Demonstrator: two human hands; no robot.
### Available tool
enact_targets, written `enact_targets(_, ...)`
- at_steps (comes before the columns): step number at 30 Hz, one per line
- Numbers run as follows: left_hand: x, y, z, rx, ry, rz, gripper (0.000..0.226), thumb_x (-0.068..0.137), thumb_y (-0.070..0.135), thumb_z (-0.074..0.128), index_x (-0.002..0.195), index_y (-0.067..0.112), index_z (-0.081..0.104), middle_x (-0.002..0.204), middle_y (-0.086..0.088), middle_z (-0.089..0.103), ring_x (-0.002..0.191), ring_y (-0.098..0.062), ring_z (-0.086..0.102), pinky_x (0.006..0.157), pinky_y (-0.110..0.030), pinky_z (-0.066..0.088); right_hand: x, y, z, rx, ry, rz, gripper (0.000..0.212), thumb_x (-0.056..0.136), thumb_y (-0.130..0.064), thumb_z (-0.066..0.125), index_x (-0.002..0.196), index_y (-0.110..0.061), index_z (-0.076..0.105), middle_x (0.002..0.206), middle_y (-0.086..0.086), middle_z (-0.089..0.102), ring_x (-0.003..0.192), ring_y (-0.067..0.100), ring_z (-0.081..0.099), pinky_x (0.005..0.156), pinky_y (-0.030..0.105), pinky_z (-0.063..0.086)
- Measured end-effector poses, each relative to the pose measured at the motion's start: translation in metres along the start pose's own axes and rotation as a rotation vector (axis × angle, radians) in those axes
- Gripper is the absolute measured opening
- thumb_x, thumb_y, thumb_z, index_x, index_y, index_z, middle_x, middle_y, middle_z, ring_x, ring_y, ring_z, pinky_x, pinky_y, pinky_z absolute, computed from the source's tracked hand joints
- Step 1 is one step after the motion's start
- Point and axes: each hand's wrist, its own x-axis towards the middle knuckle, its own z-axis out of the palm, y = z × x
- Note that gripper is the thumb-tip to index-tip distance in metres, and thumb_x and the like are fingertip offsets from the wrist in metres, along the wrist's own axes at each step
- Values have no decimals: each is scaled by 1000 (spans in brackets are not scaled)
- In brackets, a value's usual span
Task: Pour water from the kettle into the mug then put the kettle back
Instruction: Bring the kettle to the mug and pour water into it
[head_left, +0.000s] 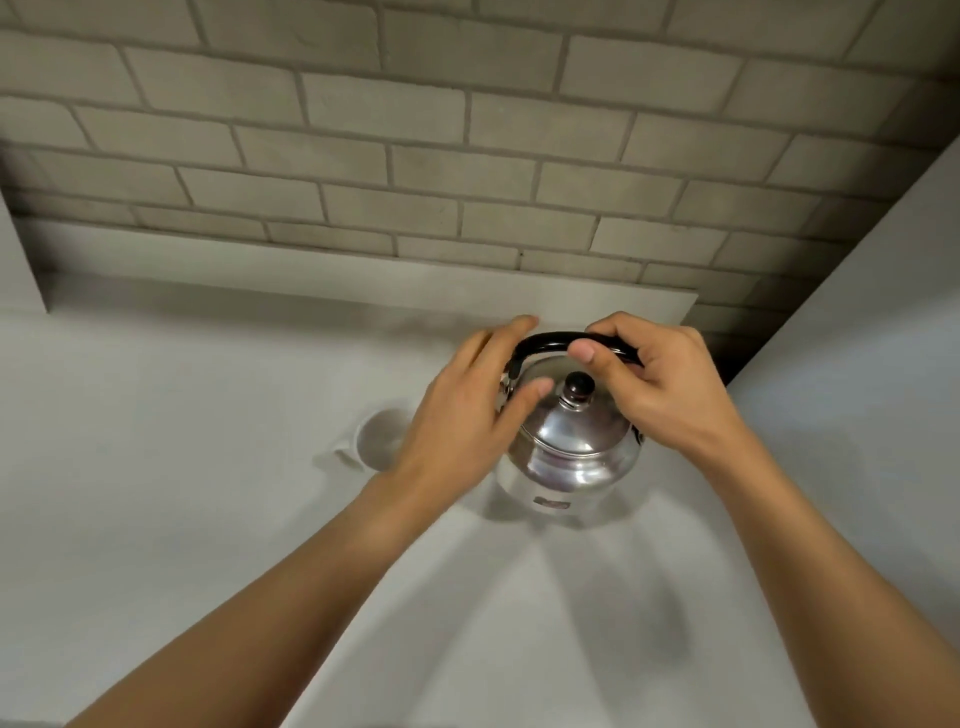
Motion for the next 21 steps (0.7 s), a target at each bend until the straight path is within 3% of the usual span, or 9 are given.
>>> enact_targets(4, -73, -8, 13, 119, 60, 120, 58, 97, 49, 68, 146, 22, 51, 152, -2, 47, 135, -22, 52, 107, -31, 49, -22, -9, 2, 13, -20, 33, 31, 97, -47, 63, 93, -19, 76, 69, -8, 72, 61, 12, 63, 58, 26, 47)
enact_targets(6, -99, -15, 20, 206, -3, 145, 60, 97, 52, 67, 149, 23, 54, 157, -5, 48, 140, -29, 50, 109, -41, 49, -29, -14, 3, -1, -38, 34, 33, 97, -49, 62, 93, -19, 76, 66, -11, 70, 60, 10, 63, 57, 24, 45)
enact_targets(9, -115, -19, 26, 255, -101, 69, 66, 98, 57, 60, 156, 30, 45, 166, -1, 38, 152, -32, 36, 115, -50, 45, -35, -23, 6, -9, -58, 40, 33, 97, -49, 62, 93, -20, 75, 64, -12, 69, 61, 10, 64, 57, 19, 44)
enact_targets(15, -121, -14, 29, 182, -163, -41, 73, 100, 65, 47, 164, 41, 19, 174, 12, 14, 161, -19, 8, 116, -36, 31, -41, -35, 14, -12, -79, 39, 26, 98, -43, 65, 92, -20, 75, 66, -32, 65, 61, 4, 65, 55, 10, 40)
enact_targets(21, -115, -6, 28, 89, -81, -73, 62, 103, 48, 58, 160, 32, 38, 170, 6, 29, 159, -22, 19, 118, -33, 28, -36, -50, 12, -55, -95, 22, 28, 97, -49, 62, 92, -24, 75, 69, -32, 66, 65, 4, 66, 55, 11, 40)
